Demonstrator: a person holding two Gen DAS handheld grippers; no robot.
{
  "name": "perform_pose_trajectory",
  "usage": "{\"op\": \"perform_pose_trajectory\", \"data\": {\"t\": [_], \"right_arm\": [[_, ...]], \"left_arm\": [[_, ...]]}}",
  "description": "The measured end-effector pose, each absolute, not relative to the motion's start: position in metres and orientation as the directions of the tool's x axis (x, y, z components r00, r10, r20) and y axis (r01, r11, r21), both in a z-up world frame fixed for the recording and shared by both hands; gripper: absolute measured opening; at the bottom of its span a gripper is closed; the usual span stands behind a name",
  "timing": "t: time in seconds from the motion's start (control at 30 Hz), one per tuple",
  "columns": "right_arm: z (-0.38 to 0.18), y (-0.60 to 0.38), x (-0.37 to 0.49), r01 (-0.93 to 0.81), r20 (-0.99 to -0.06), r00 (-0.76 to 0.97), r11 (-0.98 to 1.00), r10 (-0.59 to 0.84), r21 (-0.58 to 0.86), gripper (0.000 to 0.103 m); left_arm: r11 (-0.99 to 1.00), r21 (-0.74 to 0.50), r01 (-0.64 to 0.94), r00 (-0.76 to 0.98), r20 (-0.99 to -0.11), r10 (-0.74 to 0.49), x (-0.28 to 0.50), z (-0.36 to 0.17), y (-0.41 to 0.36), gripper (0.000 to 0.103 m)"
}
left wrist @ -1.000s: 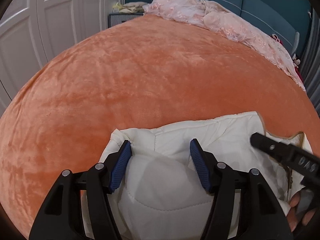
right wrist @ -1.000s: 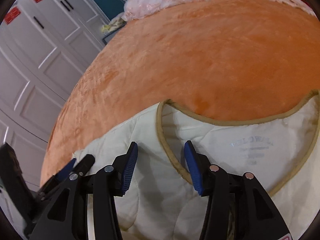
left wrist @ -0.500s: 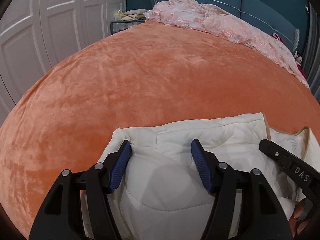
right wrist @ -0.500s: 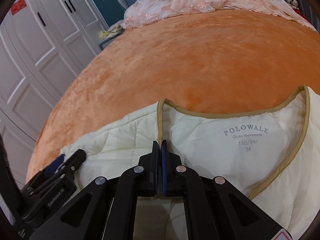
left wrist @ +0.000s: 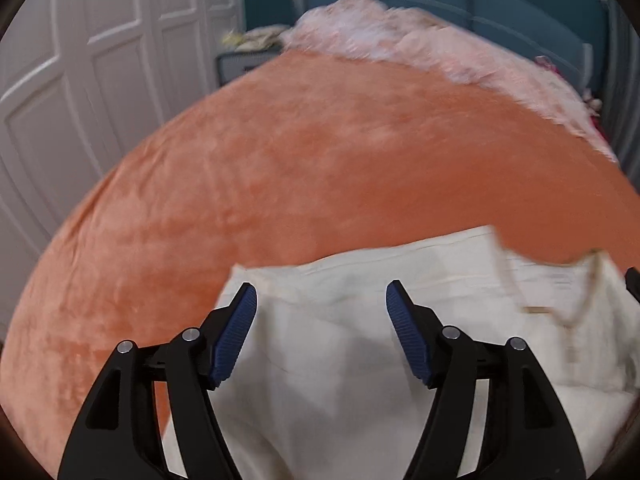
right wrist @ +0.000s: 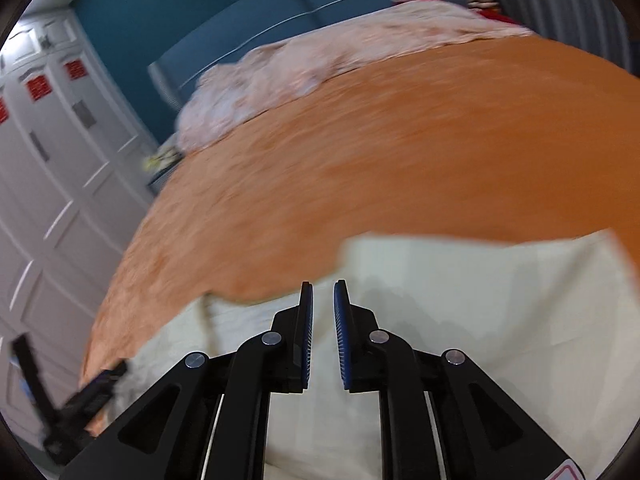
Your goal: Fold large clothes
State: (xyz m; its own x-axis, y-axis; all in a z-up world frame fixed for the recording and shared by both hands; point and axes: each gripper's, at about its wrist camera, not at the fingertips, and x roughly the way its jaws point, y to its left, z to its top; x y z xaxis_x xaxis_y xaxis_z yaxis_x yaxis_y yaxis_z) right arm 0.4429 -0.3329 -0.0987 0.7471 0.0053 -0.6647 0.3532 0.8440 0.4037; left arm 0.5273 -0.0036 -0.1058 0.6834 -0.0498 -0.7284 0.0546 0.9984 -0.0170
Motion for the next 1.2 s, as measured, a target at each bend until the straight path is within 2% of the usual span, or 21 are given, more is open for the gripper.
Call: {"op": "perform_pose_trajectory", "data": {"t": [0.07,0.13,0.17,0.2,0.23,0.27,0.3,0.4,0.5,0.6,0.63,0.77,0.83,0.87,0.93,0.97,1.03,1.2], "right_arm": [[-0.098,-0.366,0.429,0.399,-0.679,0.734,0.827,-0.029,0.396,0.016],[-0.100,-0.397,0.416,0.448,-0.696,0.716,0.800,-0.054,0.400,0.016],[-0.102,-0.406,0.413,0.458,-0.700,0.712,0.791,-0.054,0.405,0.016],[-0.104,-0.415,0.410,0.465,-0.702,0.710,0.782,-0.050,0.415,0.017],[-0.106,-0.426,0.407,0.472,-0.703,0.710,0.769,-0.041,0.431,0.023],[-0.108,-0.430,0.405,0.474,-0.702,0.711,0.763,-0.038,0.440,0.034],[-0.110,-0.437,0.402,0.477,-0.699,0.714,0.757,-0.037,0.447,0.038],[-0.116,-0.448,0.400,0.471,-0.698,0.716,0.756,-0.027,0.454,0.039],[-0.121,-0.447,0.406,0.437,-0.697,0.717,0.770,0.014,0.464,0.038],[-0.126,-0.441,0.412,0.400,-0.704,0.708,0.792,0.053,0.462,0.035],[-0.129,-0.439,0.416,0.391,-0.713,0.699,0.803,0.059,0.450,0.035],[-0.139,-0.427,0.423,0.377,-0.735,0.676,0.835,0.048,0.401,0.035],[-0.142,-0.423,0.423,0.376,-0.738,0.674,0.845,0.033,0.381,0.035],[-0.143,-0.422,0.423,0.378,-0.739,0.673,0.847,0.026,0.374,0.034],[-0.146,-0.421,0.424,0.393,-0.746,0.666,0.850,-0.002,0.349,0.028],[-0.148,-0.420,0.424,0.400,-0.751,0.661,0.851,-0.012,0.339,0.026],[-0.151,-0.419,0.426,0.417,-0.759,0.650,0.853,-0.039,0.313,0.021],[-0.156,-0.412,0.429,0.424,-0.772,0.629,0.872,-0.089,0.245,0.021]], "left_arm": [[0.991,-0.044,0.127,0.690,-0.713,-0.120,0.517,-0.088,-0.027,0.065],[0.974,-0.081,0.209,0.667,-0.717,-0.203,0.511,-0.074,-0.063,0.070],[0.961,-0.113,0.254,0.641,-0.724,-0.255,0.511,-0.070,-0.081,0.074],[0.939,-0.156,0.308,0.601,-0.733,-0.318,0.510,-0.068,-0.105,0.083],[0.921,-0.178,0.346,0.571,-0.739,-0.358,0.511,-0.067,-0.127,0.085],[0.916,-0.180,0.359,0.566,-0.739,-0.367,0.511,-0.067,-0.140,0.087],[0.910,-0.174,0.377,0.558,-0.742,-0.373,0.513,-0.067,-0.160,0.091],[0.900,-0.200,0.388,0.494,-0.779,-0.386,0.528,-0.082,-0.201,0.091],[0.911,-0.246,0.330,0.429,-0.821,-0.377,0.548,-0.107,-0.219,0.090],[0.913,-0.250,0.321,0.383,-0.848,-0.367,0.555,-0.129,-0.230,0.072],[0.910,-0.254,0.328,0.369,-0.852,-0.371,0.554,-0.133,-0.233,0.062],[0.894,-0.220,0.392,0.358,-0.858,-0.368,0.549,-0.146,-0.242,0.048],[0.898,-0.167,0.407,0.381,-0.863,-0.333,0.546,-0.149,-0.247,0.030],[0.902,-0.146,0.405,0.394,-0.863,-0.316,0.545,-0.149,-0.245,0.016],[0.906,-0.135,0.402,0.409,-0.858,-0.310,0.546,-0.151,-0.244,0.007],[0.916,-0.092,0.391,0.433,-0.860,-0.271,0.545,-0.152,-0.243,0.000],[0.916,-0.059,0.397,0.454,-0.854,-0.252,0.540,-0.157,-0.244,0.000],[0.918,-0.038,0.395,0.488,-0.837,-0.245,0.536,-0.160,-0.244,0.000]]}}
